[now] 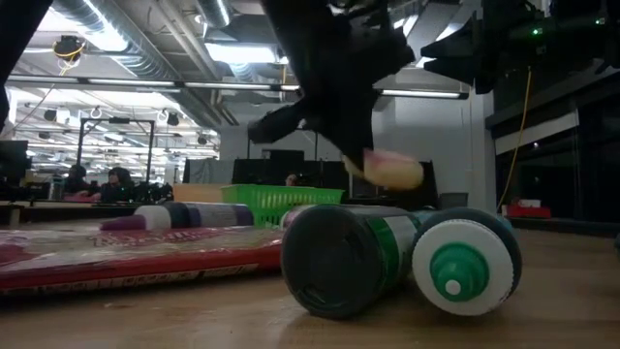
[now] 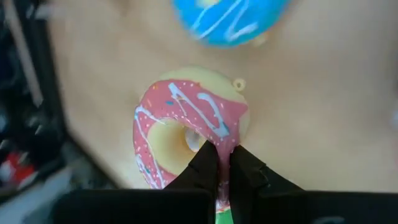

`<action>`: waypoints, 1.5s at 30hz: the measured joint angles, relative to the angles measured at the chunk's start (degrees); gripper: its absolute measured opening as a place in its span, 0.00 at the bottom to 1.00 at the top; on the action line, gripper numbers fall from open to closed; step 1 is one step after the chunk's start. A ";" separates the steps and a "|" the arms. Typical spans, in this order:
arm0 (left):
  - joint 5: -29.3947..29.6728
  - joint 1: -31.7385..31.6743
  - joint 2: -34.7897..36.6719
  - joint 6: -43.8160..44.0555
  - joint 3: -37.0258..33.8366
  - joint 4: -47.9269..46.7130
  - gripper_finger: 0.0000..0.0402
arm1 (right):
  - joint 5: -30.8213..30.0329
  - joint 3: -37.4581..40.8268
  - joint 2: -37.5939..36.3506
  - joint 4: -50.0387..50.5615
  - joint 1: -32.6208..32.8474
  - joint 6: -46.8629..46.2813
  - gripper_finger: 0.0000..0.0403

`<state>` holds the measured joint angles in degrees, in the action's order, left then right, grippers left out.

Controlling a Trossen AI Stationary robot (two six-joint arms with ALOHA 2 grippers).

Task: Pick & Place Food Item
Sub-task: Put the pink donut into the green bin

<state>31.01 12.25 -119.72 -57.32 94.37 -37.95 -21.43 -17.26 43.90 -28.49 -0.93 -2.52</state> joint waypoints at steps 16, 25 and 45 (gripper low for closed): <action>-16.65 -13.03 5.37 19.10 0.85 -13.34 0.02 | 0.92 0.02 0.00 0.04 0.00 -0.02 0.53; -23.92 -16.30 10.22 21.89 0.78 -10.70 0.02 | 0.94 0.02 0.00 -0.07 0.02 -0.01 0.53; -28.83 -23.75 22.30 30.73 -23.06 8.68 0.01 | 1.51 0.02 0.00 0.24 0.02 -0.02 0.53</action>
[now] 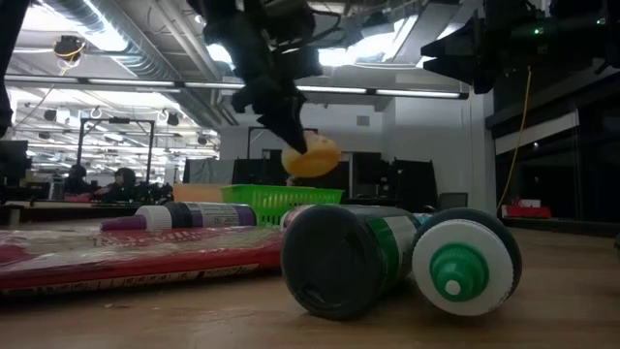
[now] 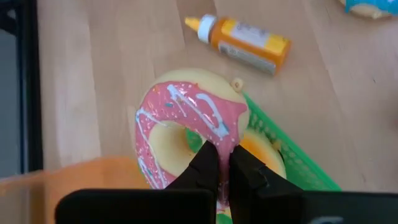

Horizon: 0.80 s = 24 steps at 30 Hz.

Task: Pick & Place Food Item
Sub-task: Put the pink donut into the green bin

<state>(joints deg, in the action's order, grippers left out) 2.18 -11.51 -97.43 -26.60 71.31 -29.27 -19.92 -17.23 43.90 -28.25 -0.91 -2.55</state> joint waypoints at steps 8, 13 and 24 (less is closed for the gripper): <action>0.25 0.00 1.05 0.97 -7.28 6.98 0.01 | -0.04 0.00 0.00 -0.03 0.00 -0.45 0.53; 2.51 -0.02 1.05 1.40 -10.01 8.83 0.01 | -0.17 0.00 0.00 -0.02 -0.02 -0.72 0.53; 4.32 -0.33 0.68 0.98 -11.87 9.91 0.02 | -0.17 0.00 -0.01 -0.02 0.00 -1.26 0.53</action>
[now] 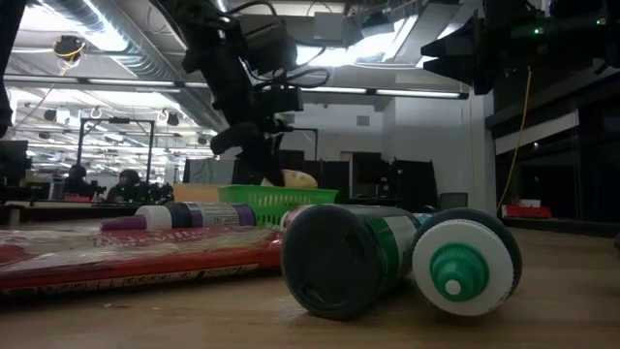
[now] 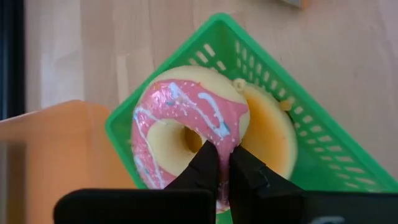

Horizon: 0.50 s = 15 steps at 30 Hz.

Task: Pick & Place Food Item
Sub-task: Put the pink donut into the green bin

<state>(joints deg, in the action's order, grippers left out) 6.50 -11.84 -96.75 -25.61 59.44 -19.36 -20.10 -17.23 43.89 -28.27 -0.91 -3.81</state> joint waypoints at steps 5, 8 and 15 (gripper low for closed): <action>-2.96 0.03 -0.95 -0.02 0.00 -1.11 0.02 | 0.02 0.00 -0.01 0.04 0.00 -0.05 0.53; -5.08 0.02 -2.55 0.06 0.12 -1.30 0.02 | 0.02 0.00 0.01 0.26 -0.01 -0.04 0.53; -5.51 0.04 -4.46 0.40 0.15 -1.20 0.10 | 0.04 0.00 0.01 0.55 0.00 -0.07 0.53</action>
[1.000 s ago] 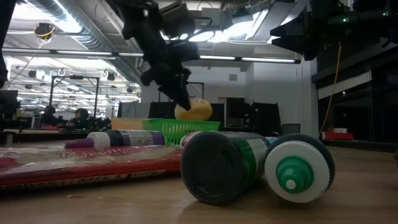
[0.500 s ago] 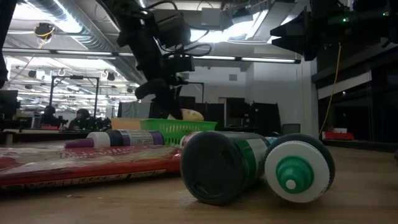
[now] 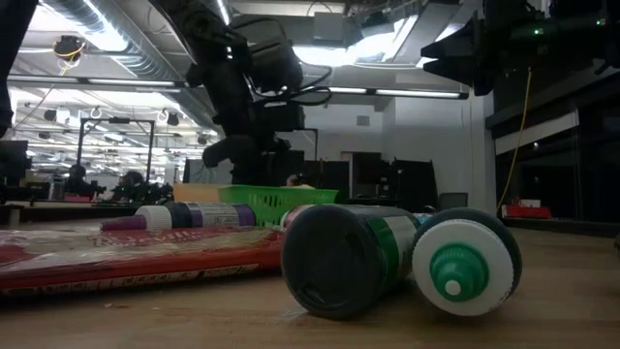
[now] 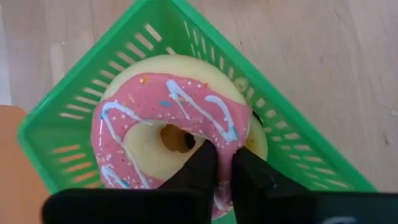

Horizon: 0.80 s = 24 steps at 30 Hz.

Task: Pick & Place Food Item
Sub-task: Put the pink donut into the green bin, then put the blue donut into the green bin

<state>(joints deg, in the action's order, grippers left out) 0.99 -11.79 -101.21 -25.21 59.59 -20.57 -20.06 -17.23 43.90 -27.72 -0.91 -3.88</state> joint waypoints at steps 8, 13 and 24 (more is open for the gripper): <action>0.42 -0.04 4.05 -0.48 0.58 -1.24 0.31 | 0.01 0.00 0.00 0.34 -0.02 -0.02 0.53; 0.44 0.00 6.40 -0.48 0.68 -1.94 0.43 | 0.03 0.00 0.00 0.39 -0.02 -0.10 0.53; -5.88 3.37 8.58 -1.41 0.70 3.03 0.50 | 0.10 0.00 0.00 0.41 0.00 -0.15 0.53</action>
<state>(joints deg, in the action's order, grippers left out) -4.89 -8.42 -92.63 -26.63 60.29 -17.53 -19.97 -17.23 43.90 -27.31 -0.91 -4.03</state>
